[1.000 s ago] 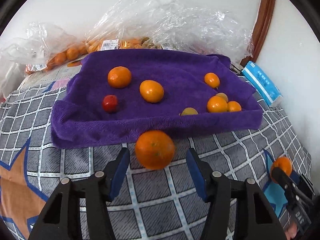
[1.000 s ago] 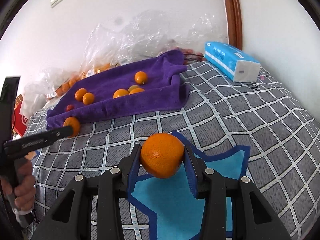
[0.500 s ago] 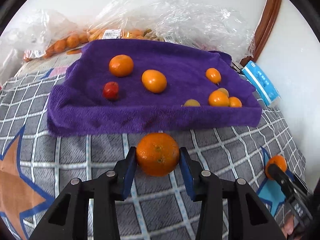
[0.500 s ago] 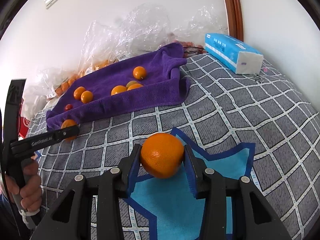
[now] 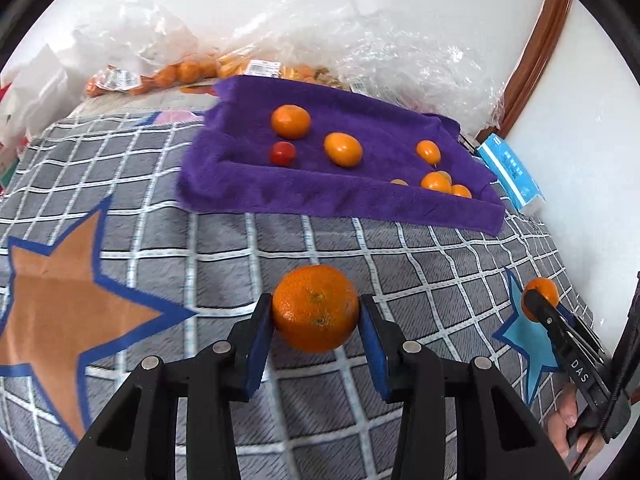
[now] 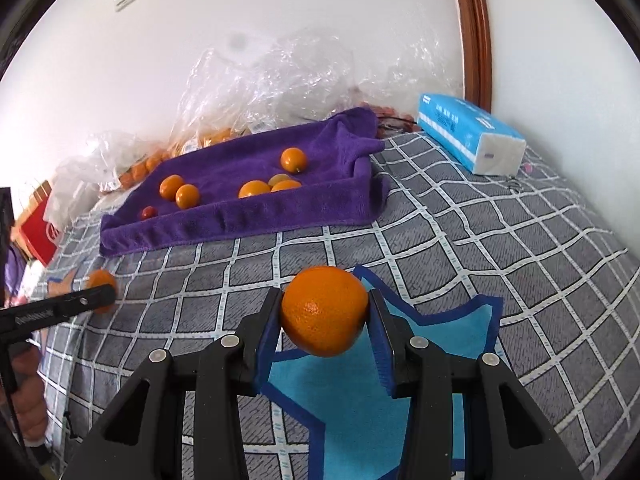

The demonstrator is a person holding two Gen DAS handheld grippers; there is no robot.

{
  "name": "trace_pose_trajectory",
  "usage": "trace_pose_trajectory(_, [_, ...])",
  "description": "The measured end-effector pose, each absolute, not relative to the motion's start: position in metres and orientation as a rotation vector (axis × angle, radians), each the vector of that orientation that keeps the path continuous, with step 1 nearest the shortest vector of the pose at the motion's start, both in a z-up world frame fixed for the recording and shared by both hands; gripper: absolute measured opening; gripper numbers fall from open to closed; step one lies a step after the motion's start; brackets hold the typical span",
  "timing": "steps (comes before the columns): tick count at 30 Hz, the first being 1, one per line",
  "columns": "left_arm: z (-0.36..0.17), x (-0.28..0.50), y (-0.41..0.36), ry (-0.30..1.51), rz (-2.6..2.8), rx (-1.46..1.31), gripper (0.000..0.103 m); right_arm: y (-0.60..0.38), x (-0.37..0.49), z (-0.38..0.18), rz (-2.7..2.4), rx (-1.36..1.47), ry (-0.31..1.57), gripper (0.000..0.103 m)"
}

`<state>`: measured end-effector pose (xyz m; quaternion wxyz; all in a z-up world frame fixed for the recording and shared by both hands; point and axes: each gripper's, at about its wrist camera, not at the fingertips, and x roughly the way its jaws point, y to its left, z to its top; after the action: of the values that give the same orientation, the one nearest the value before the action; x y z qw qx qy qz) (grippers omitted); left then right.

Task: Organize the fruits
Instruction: 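Carry both held oranges over the purple towel with both grippers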

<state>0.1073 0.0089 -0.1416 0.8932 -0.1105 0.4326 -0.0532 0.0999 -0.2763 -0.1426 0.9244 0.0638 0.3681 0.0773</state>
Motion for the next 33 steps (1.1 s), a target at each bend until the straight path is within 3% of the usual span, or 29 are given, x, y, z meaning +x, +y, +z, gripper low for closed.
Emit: trace_pose_trajectory(33, [-0.103,0.073,0.064,0.805,-0.114,-0.314,0.040,-0.219,0.088,-0.087,0.211,0.132,0.721,0.042])
